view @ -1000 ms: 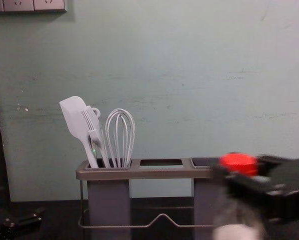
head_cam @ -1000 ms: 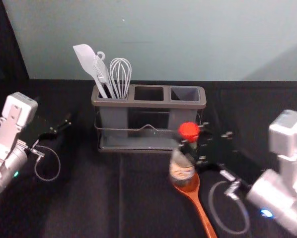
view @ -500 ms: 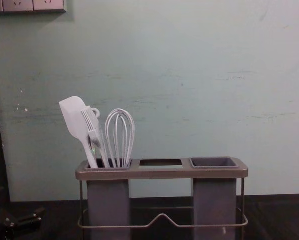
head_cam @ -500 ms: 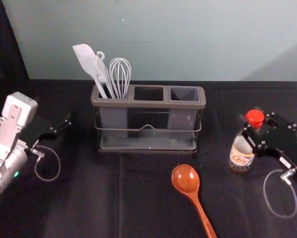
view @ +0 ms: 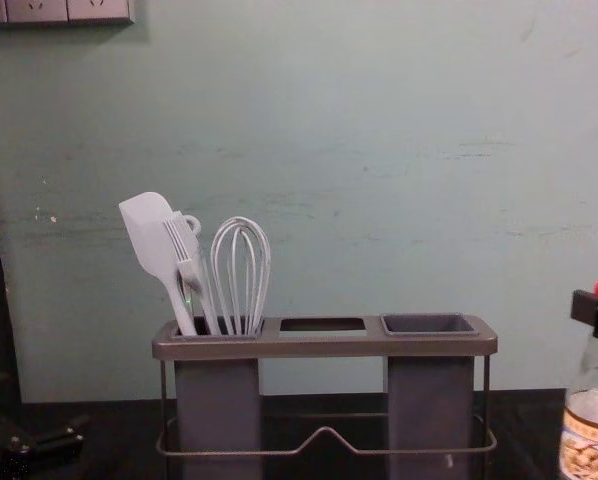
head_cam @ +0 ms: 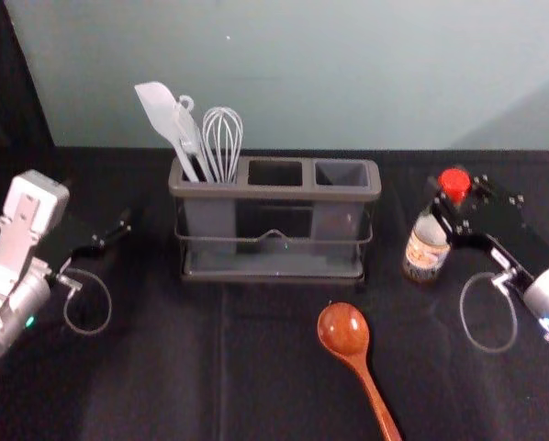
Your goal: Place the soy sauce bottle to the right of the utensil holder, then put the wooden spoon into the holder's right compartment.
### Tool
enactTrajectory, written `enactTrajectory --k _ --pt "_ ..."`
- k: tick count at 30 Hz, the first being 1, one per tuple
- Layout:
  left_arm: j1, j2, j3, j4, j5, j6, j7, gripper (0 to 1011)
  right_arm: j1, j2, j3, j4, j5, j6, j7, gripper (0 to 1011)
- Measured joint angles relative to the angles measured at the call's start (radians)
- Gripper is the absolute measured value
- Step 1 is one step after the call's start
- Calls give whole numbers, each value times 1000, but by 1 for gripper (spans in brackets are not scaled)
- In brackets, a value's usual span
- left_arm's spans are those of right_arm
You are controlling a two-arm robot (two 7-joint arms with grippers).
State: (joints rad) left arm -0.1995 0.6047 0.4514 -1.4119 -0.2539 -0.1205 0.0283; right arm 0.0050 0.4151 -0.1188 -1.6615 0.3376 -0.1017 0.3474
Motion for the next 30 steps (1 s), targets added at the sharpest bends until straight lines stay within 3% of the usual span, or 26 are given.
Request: enactTrajectory --k 15,30 --pt "0 0 0 0 0 0 0 1000 133 -40 -54 143 24 8 38 381" --pt "0 0 0 0 0 0 0 1000 201 -63 -82 233 25 -2 39 381"
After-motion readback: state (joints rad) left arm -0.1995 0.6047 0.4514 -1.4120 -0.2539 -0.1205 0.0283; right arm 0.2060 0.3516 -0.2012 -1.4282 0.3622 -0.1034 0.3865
